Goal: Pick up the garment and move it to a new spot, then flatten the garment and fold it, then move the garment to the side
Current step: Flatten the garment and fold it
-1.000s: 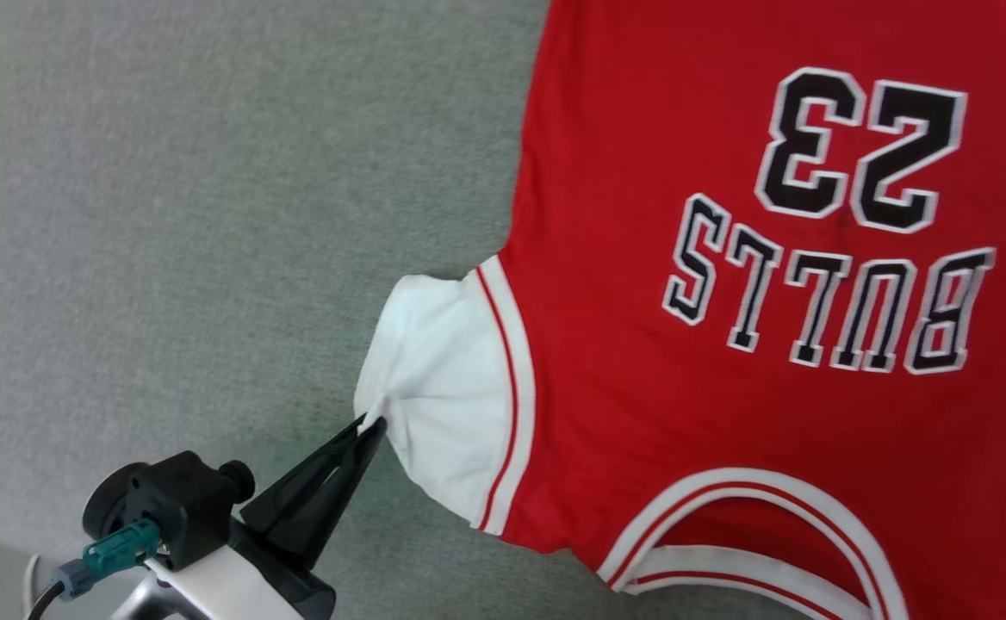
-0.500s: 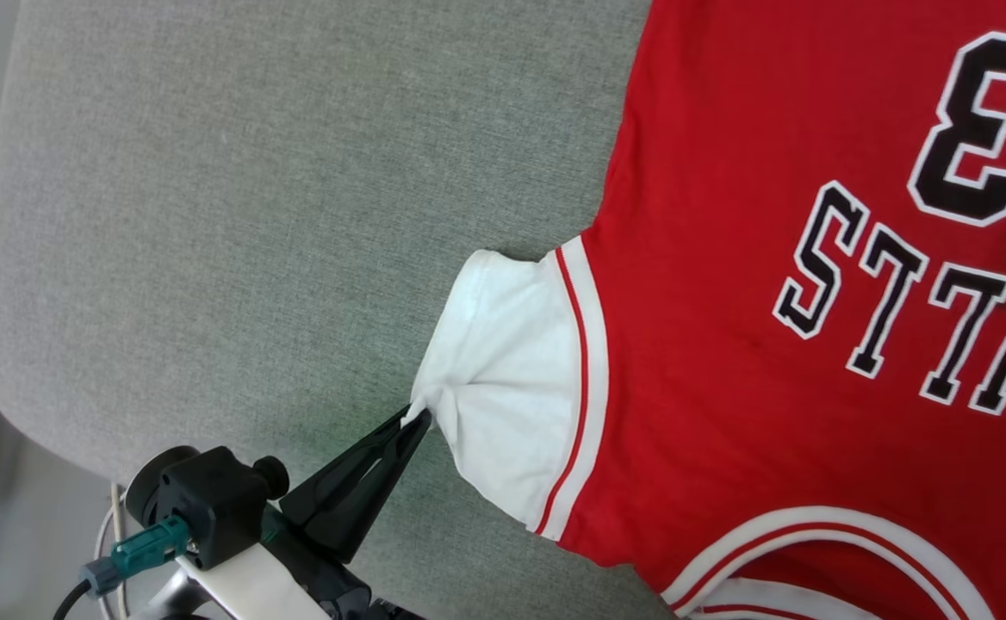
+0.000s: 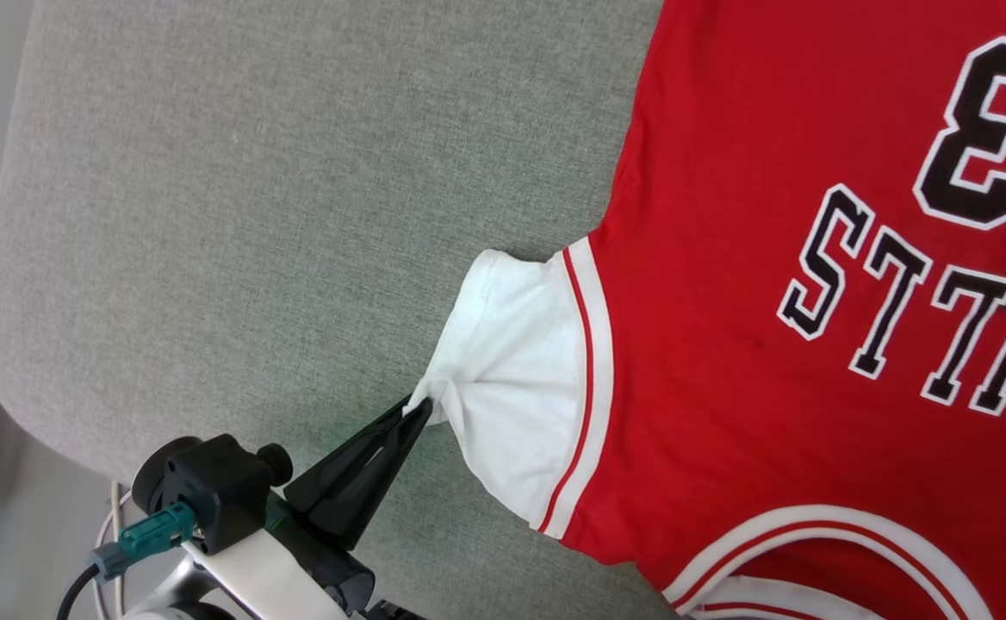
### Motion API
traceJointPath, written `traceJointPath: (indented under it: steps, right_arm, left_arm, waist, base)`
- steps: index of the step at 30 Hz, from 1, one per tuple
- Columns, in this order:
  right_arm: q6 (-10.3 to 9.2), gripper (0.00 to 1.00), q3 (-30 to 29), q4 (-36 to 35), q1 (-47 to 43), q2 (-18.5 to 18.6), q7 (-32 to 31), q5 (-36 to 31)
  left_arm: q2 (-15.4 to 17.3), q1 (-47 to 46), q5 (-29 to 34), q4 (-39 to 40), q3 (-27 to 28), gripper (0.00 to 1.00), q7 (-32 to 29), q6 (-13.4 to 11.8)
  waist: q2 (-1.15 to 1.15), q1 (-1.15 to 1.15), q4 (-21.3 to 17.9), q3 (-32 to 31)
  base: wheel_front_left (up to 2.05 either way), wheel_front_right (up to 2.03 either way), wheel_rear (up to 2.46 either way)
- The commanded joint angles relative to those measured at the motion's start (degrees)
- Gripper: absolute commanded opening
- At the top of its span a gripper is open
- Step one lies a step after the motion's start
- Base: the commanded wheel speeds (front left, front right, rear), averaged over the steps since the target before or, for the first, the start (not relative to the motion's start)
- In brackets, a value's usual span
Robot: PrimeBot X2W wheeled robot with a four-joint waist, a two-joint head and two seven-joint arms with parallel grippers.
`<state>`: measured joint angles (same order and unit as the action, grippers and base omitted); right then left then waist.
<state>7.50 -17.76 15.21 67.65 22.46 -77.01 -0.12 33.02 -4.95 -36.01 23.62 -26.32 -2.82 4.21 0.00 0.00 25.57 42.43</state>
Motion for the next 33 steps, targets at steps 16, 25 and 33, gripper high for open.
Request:
traceJointPath:
  steps: [16, 25, 33]
  right_arm:
    - [-0.02, 0.00, 3.15, 2.02, -23.32, -1.49, 2.03, 10.44]
    - [-0.02, 0.00, 5.38, -3.20, -40.82, -0.83, 6.27, 21.77]
    - [-0.02, 0.00, 4.37, -11.57, -55.53, -2.58, 8.90, 28.23]
  left_arm:
    - [1.41, 3.13, -0.88, -3.60, 2.63, 0.00, 0.50, -3.62]
    - [1.47, 6.85, -2.25, -6.49, 4.40, 0.00, 1.34, -6.38]
    - [0.77, 8.74, -3.41, -9.05, 5.69, 0.00, 3.30, -7.47]
  waist:
    - [0.00, 0.00, -11.83, -16.01]
    - [0.00, 0.00, -19.23, -24.24]
    - [0.00, 0.00, -23.79, -27.89]
  base:
    - [0.00, 0.00, 0.00]
    - [0.00, 0.00, 0.00]
    - [0.00, 0.00, 0.00]
